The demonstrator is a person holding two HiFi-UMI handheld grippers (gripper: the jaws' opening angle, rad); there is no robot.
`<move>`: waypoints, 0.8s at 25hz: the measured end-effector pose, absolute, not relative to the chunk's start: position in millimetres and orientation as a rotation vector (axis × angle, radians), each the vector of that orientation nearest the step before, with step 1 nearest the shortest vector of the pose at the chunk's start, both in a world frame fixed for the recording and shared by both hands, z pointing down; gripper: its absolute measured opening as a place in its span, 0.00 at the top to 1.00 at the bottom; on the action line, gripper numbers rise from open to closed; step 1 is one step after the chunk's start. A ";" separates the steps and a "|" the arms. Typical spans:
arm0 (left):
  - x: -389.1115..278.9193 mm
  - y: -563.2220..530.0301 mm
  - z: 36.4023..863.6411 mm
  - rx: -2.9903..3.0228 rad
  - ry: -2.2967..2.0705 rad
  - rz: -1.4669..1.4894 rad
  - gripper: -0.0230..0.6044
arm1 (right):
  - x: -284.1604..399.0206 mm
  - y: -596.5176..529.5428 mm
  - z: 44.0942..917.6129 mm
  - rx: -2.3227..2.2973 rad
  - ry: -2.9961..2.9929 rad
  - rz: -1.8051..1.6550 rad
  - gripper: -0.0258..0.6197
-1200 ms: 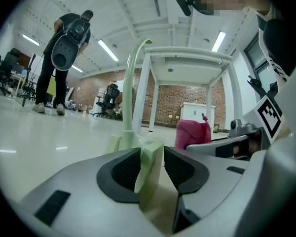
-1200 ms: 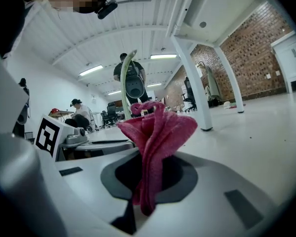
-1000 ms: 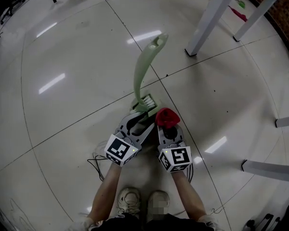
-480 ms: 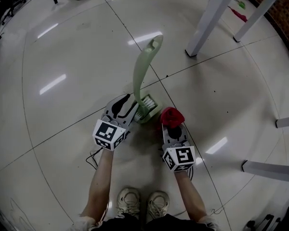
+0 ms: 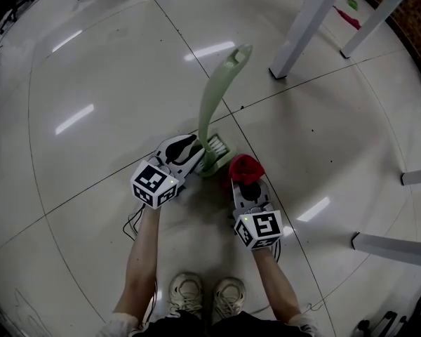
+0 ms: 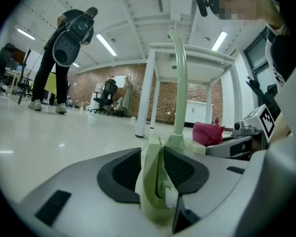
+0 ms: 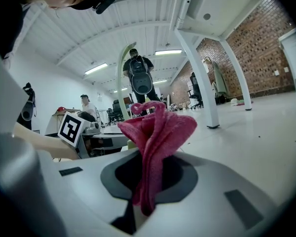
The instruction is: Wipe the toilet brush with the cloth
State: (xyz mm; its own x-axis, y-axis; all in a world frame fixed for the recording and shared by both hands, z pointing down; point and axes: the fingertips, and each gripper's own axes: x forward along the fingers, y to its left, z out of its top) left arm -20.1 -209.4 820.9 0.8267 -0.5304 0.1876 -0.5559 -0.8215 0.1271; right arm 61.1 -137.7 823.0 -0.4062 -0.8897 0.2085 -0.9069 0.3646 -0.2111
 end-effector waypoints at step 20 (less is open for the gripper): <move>-22.4 -154.5 820.5 2.843 -0.826 0.218 0.88 | 83.4 -181.6 825.3 1.595 -2.499 0.347 0.91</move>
